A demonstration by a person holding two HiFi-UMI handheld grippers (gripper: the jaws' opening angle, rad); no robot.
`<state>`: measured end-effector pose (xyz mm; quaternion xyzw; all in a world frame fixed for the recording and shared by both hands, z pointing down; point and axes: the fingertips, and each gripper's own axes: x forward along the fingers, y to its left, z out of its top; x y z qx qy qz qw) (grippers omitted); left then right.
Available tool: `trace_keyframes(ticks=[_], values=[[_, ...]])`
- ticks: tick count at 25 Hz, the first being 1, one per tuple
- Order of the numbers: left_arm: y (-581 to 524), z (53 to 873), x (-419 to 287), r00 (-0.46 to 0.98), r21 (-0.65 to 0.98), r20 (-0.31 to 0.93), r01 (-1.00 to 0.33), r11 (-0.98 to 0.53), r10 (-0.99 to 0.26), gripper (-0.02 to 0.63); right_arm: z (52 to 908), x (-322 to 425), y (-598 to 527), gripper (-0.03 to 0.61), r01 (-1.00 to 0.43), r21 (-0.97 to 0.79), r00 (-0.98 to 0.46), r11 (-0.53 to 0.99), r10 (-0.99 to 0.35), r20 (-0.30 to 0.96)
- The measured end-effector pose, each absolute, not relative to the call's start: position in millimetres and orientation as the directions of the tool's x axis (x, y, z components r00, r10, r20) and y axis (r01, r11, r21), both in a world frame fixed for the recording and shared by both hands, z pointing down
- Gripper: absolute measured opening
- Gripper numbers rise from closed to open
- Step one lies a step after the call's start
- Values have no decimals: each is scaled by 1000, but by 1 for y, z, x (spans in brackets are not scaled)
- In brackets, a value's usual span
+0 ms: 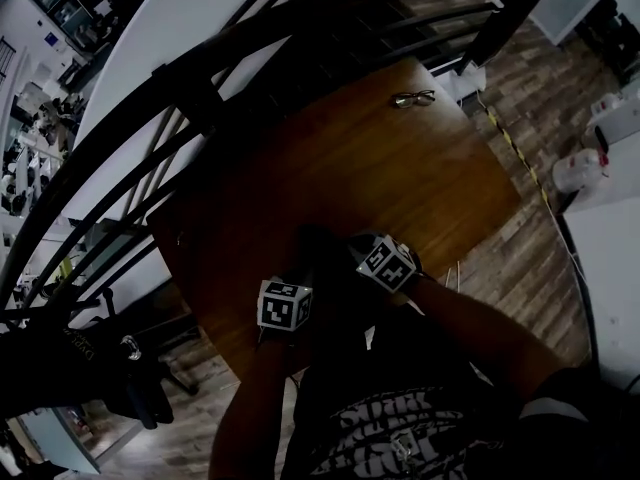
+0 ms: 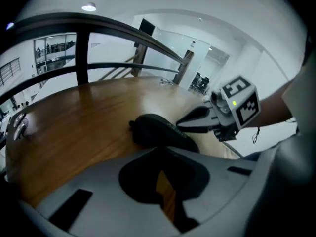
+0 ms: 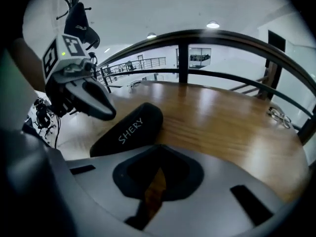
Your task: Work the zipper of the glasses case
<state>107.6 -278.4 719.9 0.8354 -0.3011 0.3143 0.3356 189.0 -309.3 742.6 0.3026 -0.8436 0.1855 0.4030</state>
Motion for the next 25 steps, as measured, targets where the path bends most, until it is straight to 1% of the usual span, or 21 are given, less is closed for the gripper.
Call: trace_keyframes(ticks=[2,3,6,7,8,9,12,15,17,20,23,25], values=[[-292,699,109,637,368,698,-710,-601,-325,5,733,196,-295,-9,-663,-66,-503,746,-379,777],[-298,693,112,650,365,689,-694,-621,-321,6,731,195,-283,-9,-662,-91,-519,744,-368,771],[-313,696,130,648,324,716,-638,-699,-260,5,732,181,-244,-9,-631,-229,-587,741,-263,766],[-316,703,138,633,303,737,-623,-721,-237,5,735,178,-231,5,-616,-273,-602,739,-218,768],[-318,709,145,616,283,756,-611,-740,-220,5,738,175,-219,62,-605,-306,-609,735,-179,773],[-318,713,151,606,268,766,-602,-752,-212,5,742,172,-209,88,-601,-324,-606,731,-152,781],[-320,716,161,590,221,774,-592,-775,-230,5,756,165,-193,124,-613,-325,-574,720,-123,810],[-315,718,158,544,147,804,-572,-807,-240,5,761,160,-194,127,-645,-296,-543,704,-151,826],[-312,720,153,529,132,814,-569,-812,-240,5,762,158,-196,127,-675,-287,-528,680,-173,832],[-307,723,144,507,120,830,-569,-813,-233,5,763,152,-196,126,-699,-313,-544,643,-194,817],[-305,725,138,481,100,847,-561,-822,-226,5,762,144,-199,127,-690,-282,-526,666,-195,827],[-305,725,138,470,82,854,-547,-833,-224,5,763,145,-201,100,-690,-260,-507,676,-195,839]])
